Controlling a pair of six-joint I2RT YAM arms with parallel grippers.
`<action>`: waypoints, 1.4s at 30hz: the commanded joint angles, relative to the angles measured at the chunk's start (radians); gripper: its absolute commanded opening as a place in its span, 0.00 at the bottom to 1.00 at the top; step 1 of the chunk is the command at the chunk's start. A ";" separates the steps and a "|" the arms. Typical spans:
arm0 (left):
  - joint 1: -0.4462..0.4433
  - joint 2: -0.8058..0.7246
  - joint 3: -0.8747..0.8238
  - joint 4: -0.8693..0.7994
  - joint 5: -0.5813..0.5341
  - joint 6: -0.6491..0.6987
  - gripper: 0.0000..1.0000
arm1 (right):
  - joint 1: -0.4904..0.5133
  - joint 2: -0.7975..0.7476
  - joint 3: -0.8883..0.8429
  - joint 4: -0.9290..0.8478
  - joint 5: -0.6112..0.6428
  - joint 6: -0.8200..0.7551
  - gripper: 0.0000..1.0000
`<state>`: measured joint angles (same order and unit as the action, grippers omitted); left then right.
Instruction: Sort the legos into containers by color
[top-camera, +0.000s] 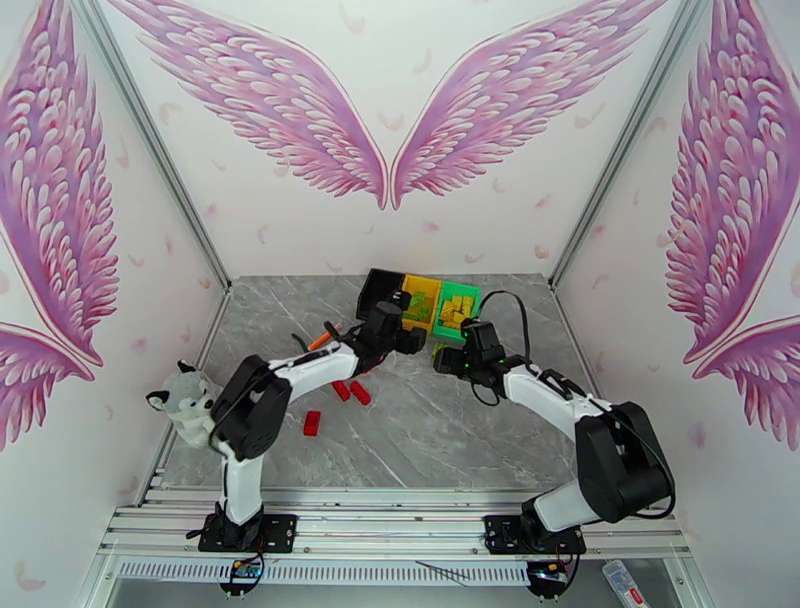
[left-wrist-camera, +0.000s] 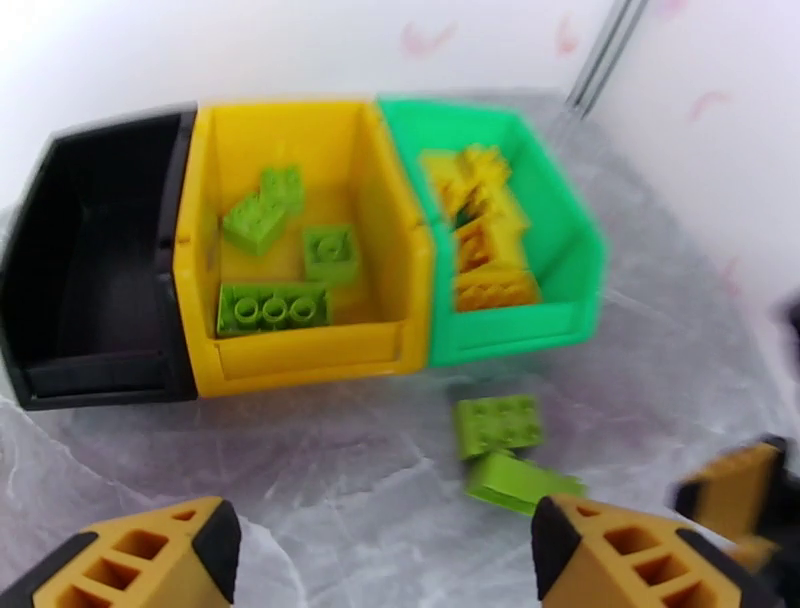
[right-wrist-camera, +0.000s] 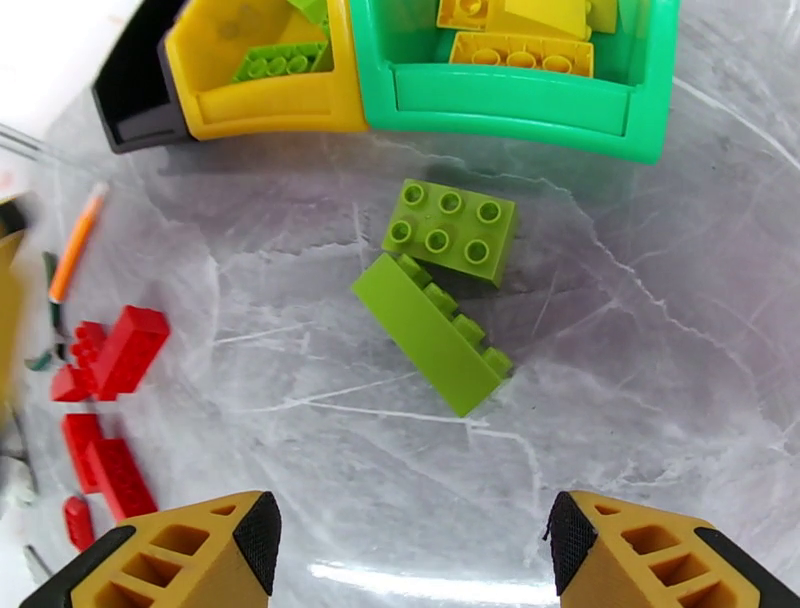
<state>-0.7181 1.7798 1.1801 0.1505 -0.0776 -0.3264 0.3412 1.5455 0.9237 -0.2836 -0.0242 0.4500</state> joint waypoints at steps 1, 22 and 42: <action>-0.006 -0.184 -0.231 0.236 -0.013 -0.089 0.86 | 0.020 0.044 0.053 -0.056 0.093 -0.066 0.77; -0.127 -0.524 -0.820 0.422 -0.137 -0.217 0.88 | 0.057 0.367 0.324 -0.185 0.172 -0.125 0.64; -0.128 -0.556 -0.869 0.430 -0.161 -0.230 0.89 | 0.136 0.423 0.412 -0.206 0.186 -0.161 0.49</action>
<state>-0.8410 1.2461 0.3313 0.5594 -0.2291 -0.5495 0.4515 1.9743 1.3106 -0.4801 0.1402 0.3080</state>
